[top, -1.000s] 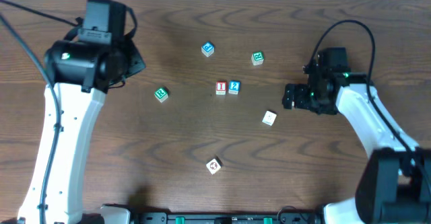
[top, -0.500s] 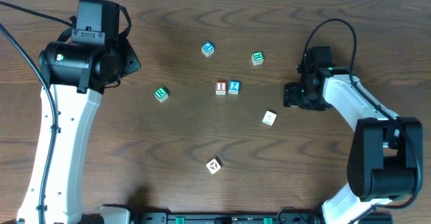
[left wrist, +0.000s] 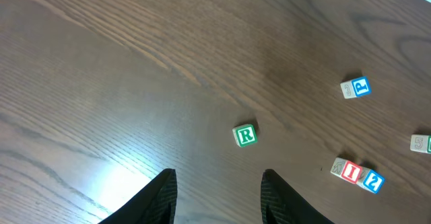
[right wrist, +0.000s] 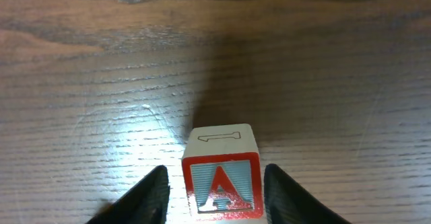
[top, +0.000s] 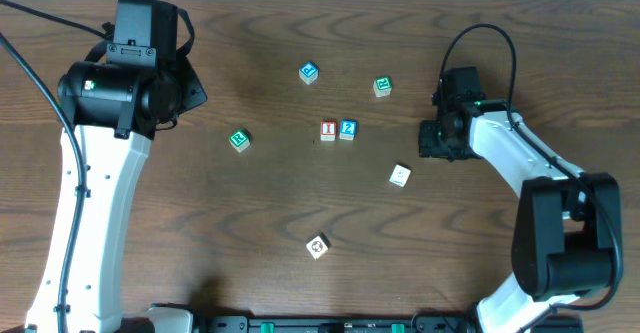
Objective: Spell out Ai2
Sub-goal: 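Retract the left arm and move the right gripper toward the red 'A' block, then grasp the red 'A' block with the right gripper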
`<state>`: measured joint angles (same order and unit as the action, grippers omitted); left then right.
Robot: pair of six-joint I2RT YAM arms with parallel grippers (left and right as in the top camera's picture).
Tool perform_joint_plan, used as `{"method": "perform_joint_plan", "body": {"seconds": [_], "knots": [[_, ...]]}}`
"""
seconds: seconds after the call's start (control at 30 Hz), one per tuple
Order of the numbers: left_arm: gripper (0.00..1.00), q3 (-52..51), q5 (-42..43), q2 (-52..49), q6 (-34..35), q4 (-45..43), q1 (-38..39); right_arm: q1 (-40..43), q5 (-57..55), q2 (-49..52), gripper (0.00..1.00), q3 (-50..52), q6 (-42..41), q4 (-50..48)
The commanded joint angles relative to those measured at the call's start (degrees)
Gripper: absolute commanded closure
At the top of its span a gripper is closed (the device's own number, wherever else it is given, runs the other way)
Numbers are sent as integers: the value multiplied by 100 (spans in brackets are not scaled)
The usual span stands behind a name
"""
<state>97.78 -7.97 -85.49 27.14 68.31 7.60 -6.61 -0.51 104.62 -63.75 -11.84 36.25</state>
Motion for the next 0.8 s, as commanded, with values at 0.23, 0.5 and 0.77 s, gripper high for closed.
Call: {"method": "perform_joint_plan", "body": {"seconds": [0.23, 0.5, 0.77], "knots": [[58, -68, -125, -44, -39, 2, -17, -61, -160, 52, 73, -109, -59, 92], [58, -68, -297, -44, -341, -20, -20, -291, -140, 50, 92, -1471, -63, 1248], [59, -68, -483, -31, -448, 50, -271, -1445, -9, 50, 99, -3012, -660, 1429]]}}
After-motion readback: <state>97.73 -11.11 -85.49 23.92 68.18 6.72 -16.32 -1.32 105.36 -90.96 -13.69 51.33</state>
